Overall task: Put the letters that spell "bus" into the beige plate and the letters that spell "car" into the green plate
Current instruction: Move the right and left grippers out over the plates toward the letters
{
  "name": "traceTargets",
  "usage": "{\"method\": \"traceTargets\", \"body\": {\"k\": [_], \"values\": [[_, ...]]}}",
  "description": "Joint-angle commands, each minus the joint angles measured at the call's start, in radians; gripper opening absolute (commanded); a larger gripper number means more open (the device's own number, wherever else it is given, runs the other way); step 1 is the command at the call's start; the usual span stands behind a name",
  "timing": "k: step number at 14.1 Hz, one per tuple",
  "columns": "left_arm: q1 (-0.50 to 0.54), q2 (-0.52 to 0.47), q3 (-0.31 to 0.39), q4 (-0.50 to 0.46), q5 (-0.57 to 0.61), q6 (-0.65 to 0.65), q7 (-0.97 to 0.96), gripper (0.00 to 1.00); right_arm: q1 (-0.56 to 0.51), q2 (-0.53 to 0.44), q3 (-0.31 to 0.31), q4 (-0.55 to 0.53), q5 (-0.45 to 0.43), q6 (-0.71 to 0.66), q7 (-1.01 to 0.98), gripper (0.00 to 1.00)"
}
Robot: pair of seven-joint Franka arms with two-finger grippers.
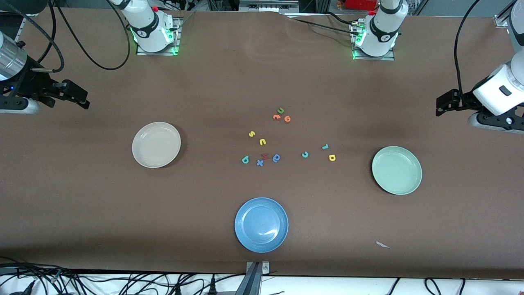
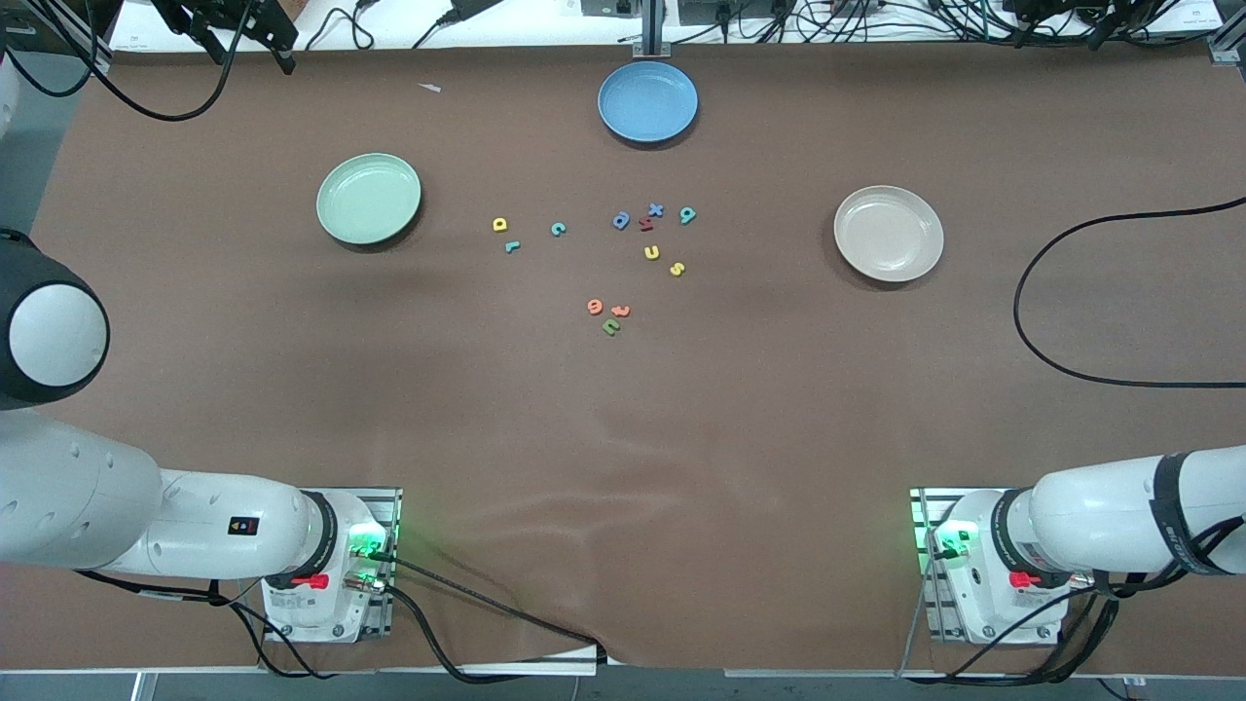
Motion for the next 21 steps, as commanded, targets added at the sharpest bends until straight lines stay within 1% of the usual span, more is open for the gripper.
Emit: {"method": "traceTargets", "body": {"k": [1,9,11,14,16,19,21], "values": [[0.003,-0.007,0.003,0.007,-0.013,-0.011,0.022,1.0,0.0,-0.008,0.004,0.002,0.003,-0.013,0.01,1.0],[0.003,-0.004,0.003,0.007,-0.013,-0.01,0.022,1.0,0.003,-0.004,0.005,0.001,0.006,-0.011,-0.005,1.0],[0.003,-0.004,0.003,0.007,-0.013,-0.01,0.022,1.0,0.014,0.005,0.025,0.001,0.006,-0.014,-0.002,1.0],[0.003,0.004,0.003,0.006,-0.018,-0.004,0.015,1.0,0.064,0.057,0.025,-0.001,0.007,-0.065,0.01,1.0],[-0.003,0.027,-0.002,0.0,-0.022,0.025,0.001,1.0,0.105,0.099,0.027,-0.002,0.01,-0.062,0.01,1.0],[-0.014,0.09,-0.014,-0.009,-0.047,0.093,-0.062,1.0,0.19,0.184,0.025,-0.01,0.007,0.022,0.033,1.0],[-0.014,0.131,-0.04,-0.011,-0.055,0.124,-0.102,1.0,0.25,0.235,0.025,-0.01,0.003,0.09,0.175,1.0]]}}
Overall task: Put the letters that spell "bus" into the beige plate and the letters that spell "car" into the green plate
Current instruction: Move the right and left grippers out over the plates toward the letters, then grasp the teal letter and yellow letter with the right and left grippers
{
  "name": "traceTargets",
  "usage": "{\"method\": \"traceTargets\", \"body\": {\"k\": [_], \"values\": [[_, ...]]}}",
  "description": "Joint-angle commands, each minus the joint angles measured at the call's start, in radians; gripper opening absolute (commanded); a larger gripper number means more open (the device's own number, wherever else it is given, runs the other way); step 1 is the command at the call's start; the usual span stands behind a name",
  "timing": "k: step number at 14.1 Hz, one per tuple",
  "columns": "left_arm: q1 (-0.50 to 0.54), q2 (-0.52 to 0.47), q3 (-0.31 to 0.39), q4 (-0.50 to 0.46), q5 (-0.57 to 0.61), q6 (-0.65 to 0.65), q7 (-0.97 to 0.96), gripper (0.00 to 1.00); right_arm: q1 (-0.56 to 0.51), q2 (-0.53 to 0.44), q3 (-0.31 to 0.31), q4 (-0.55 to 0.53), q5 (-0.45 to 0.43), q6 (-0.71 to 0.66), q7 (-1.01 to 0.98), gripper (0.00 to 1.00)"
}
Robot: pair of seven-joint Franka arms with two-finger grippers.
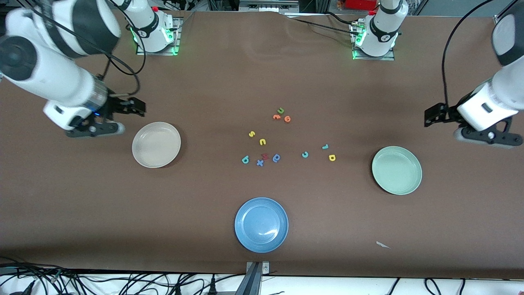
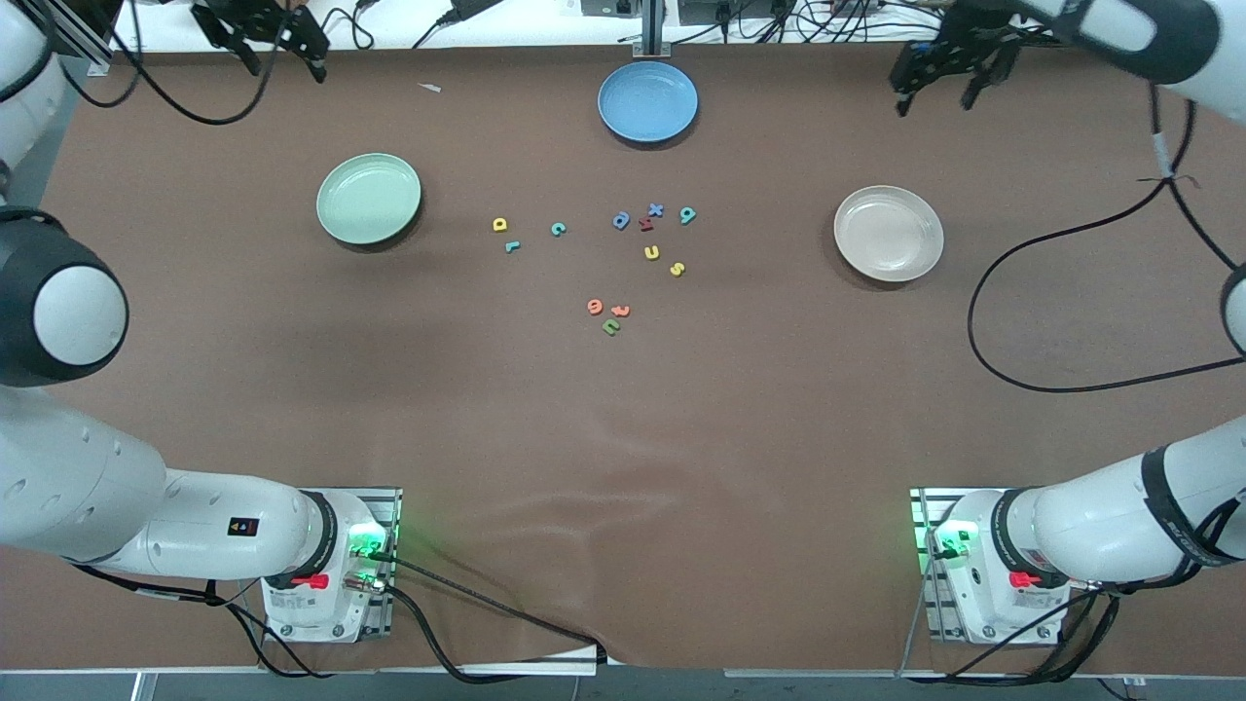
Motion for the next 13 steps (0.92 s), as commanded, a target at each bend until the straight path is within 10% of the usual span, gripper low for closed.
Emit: {"method": "traceTargets", "body": {"k": [1,13], "values": [[-0.003,0.063,-0.035,0.004,-0.022,0.051,-0.08,1.0,0.094,0.066,-0.005,0.006,-0.005,0.082,0.192,1.0],[-0.074,0.302,-0.23,-0.231,0.067,0.621,-0.678,1.0,0.406,0.483,-0.013,0.174,-0.099,0.473,1.183,1.0]]}}
